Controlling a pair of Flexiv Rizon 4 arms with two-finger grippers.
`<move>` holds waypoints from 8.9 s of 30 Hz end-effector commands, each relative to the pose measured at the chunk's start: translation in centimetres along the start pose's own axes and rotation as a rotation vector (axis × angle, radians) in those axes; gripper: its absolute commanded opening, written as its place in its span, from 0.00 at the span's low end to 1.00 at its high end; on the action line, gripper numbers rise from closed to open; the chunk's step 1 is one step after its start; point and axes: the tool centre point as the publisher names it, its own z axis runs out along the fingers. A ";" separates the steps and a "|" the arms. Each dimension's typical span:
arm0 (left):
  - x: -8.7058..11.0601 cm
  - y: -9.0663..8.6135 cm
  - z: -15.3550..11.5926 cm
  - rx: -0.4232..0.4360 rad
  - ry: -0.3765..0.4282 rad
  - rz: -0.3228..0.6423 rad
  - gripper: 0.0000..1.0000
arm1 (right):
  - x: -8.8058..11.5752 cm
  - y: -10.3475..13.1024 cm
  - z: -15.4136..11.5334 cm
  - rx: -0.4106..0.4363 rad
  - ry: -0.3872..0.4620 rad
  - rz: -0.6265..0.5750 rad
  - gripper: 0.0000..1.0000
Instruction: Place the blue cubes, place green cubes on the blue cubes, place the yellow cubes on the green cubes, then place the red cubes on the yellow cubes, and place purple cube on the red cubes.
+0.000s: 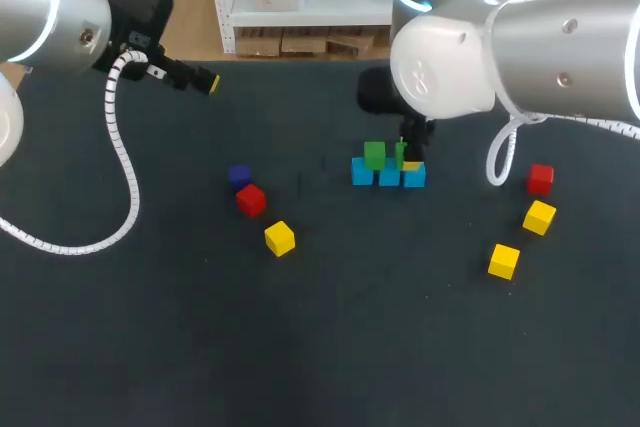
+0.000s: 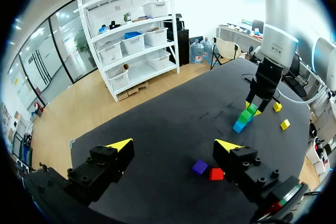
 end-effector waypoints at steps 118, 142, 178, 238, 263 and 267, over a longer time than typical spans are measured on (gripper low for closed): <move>0.0 0.1 0.0 0.006 -0.002 0.002 1.00 | 5.9 8.5 -6.2 0.107 -0.128 0.207 1.00; 0.0 0.1 0.0 0.006 -0.002 0.002 1.00 | 10.3 16.5 0.0 -0.020 -0.011 0.270 1.00; 0.0 0.1 0.0 0.006 -0.002 0.002 1.00 | 10.4 16.6 0.8 -0.015 0.043 0.238 0.00; 0.0 0.1 0.0 0.006 -0.002 0.002 1.00 | -2.9 1.7 -6.0 0.044 0.038 -0.078 0.00; 0.0 0.1 0.0 0.006 -0.002 0.002 1.00 | -2.3 0.8 -5.1 0.035 0.057 -0.037 0.00; 0.0 0.1 0.0 0.006 -0.002 0.002 1.00 | -2.4 0.4 -5.0 0.034 0.052 -0.033 0.00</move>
